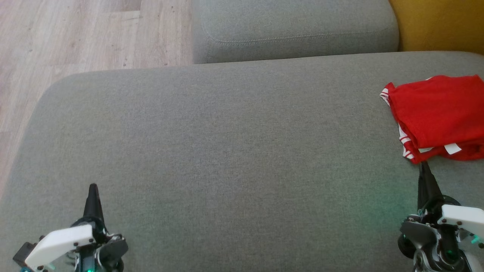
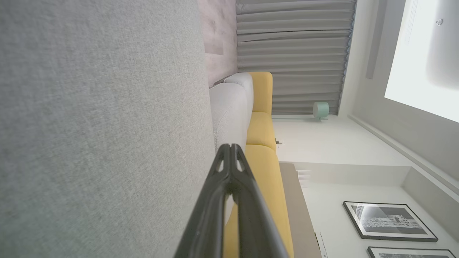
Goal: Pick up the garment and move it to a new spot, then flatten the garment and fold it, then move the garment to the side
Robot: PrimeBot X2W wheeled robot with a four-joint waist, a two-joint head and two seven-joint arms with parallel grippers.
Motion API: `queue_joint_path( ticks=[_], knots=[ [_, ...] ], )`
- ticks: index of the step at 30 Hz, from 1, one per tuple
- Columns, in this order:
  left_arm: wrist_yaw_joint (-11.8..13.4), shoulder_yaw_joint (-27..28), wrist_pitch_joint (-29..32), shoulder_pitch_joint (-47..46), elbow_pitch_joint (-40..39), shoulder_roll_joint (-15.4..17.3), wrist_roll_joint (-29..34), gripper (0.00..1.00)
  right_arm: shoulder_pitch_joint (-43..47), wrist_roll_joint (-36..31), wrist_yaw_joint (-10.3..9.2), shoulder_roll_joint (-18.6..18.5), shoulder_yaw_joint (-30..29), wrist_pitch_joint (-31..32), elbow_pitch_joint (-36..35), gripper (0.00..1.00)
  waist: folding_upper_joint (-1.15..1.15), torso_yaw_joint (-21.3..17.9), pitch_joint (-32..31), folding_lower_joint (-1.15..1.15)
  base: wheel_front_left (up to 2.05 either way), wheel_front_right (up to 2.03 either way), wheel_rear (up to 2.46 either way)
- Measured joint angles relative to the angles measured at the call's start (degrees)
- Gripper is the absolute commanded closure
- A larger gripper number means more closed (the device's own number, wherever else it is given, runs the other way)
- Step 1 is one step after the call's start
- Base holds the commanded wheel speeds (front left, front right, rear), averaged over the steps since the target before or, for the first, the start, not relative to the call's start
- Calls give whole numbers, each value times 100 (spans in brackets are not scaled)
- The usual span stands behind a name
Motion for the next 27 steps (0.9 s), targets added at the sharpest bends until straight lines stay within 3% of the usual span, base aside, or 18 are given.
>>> queue_joint_path(
  ticks=[27],
  knots=[
    [0,7,0,-18,0,-4,1,100,0,1,0,2,-44,51,0,100,0,0,-1,0,0,0,0]
  ],
)
